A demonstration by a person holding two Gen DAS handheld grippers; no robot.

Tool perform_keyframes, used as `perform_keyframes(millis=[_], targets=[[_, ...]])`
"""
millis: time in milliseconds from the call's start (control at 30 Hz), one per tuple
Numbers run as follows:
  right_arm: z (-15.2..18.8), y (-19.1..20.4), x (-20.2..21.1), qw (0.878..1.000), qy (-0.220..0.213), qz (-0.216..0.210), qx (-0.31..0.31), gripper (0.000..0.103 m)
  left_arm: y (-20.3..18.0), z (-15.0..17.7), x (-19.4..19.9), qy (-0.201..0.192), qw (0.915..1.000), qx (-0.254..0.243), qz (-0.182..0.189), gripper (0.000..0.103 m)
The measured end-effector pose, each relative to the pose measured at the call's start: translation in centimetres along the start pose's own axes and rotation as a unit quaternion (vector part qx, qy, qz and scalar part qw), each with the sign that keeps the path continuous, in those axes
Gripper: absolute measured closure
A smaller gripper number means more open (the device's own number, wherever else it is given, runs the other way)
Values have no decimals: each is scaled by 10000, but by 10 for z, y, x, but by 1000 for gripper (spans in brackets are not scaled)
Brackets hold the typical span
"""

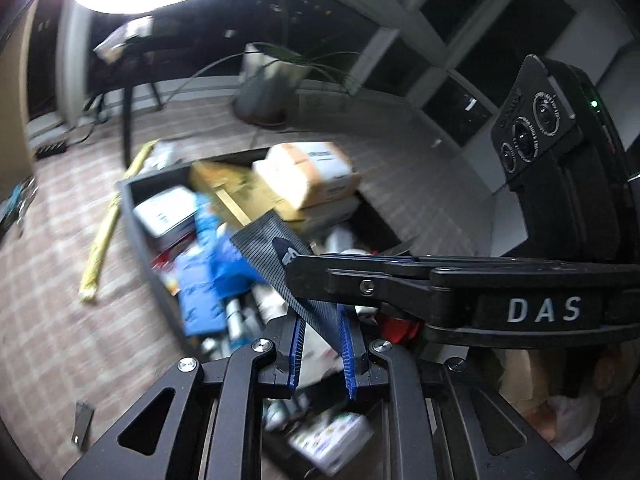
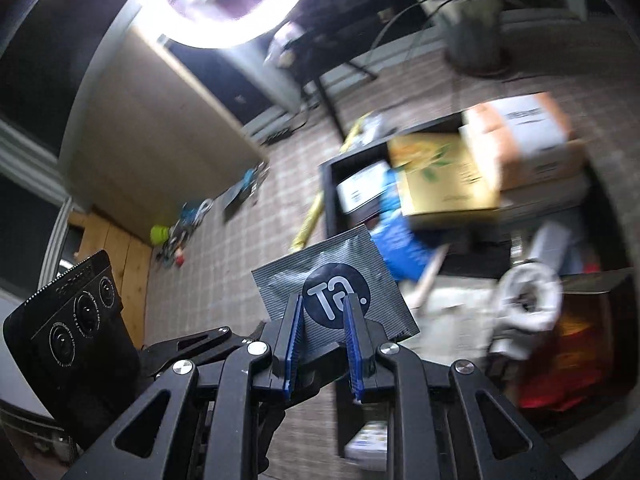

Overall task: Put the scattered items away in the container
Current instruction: 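Carry the packet into the tray and open the right tool, then grasp the black folding knife with the left tool while the right tool reaches the yellow straw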

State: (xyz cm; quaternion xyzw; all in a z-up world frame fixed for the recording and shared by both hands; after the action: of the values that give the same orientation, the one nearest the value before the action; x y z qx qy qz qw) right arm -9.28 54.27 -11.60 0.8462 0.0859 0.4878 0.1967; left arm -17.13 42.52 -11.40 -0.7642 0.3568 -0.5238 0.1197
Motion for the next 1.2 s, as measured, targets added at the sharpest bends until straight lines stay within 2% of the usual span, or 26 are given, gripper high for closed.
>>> perform_keyframes(millis=[33, 67, 100, 133, 167, 200, 433, 567, 633, 700, 767, 900, 933, 1000, 1200], targets=[[-2, -7, 6, 10000, -20, 89, -40, 83, -3, -2, -5, 20, 9999, -76, -153, 64], [-3, -14, 11, 9997, -32, 201, -92, 80, -5, -3, -9, 39, 9995, -98, -308, 30], [-3, -21, 17, 9994, -65, 311, -149, 75, -3, -4, -9, 10, 9993, -60, -359, 15], [-4, -27, 22, 9989, -115, 399, -194, 64, -1, -4, -5, -98, 9995, 19, -295, 15], [-4, -31, 27, 9986, -172, 441, -218, 57, 2, -4, -2, -119, 9996, 47, -236, 15], [-4, -34, 31, 9984, -216, 466, -231, 56, 6, -3, 1, -103, 9996, 53, -247, 15], [2, -22, 27, 9993, -163, 320, -109, 56, 67, -2, 45, -352, 9947, 56, -962, 15], [7, 0, 7, 9999, -22, 99, 27, 56, 127, 2, 74, -402, 9879, 412, -1440, 15], [10, 14, -8, 9999, 107, -67, 71, 56, 161, 9, 85, -375, 9819, 705, -1718, 15], [14, 28, -25, 9994, 253, -154, 171, 56, 188, 18, 94, -337, 9778, 966, -1828, 16], [18, 42, -43, 9986, 406, -222, 273, 56, 205, 30, 102, -384, 9773, 1018, -1820, 16], [27, 64, -79, 9959, 738, -378, 363, 56, 218, 54, 96, -122, 9762, 639, -2070, 16], [29, 68, -87, 9953, 802, -386, 388, 56, 216, 59, 93, -34, 9763, 527, -2099, 19], [29, 73, -99, 9946, 886, -352, 410, 56, 215, 70, 76, 272, 9747, 197, -2211, 33], [16, 81, -128, 9931, 1066, -194, 438, 56, 217, 90, 38, 765, 9632, -368, -2549, 46]])
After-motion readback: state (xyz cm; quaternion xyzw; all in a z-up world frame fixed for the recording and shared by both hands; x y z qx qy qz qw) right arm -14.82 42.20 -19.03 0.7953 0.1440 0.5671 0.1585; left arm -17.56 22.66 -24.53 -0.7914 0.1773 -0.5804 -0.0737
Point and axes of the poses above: each gripper's, at about its wrist camera, not at the fingertips, and x roughly against the way its jaws point, y to its left, z to its underside, the point moved 3 cm from there along -x, roughly the way its jaws point, and after that the axes turned 14 degrees about x, right-handed, at the moved point
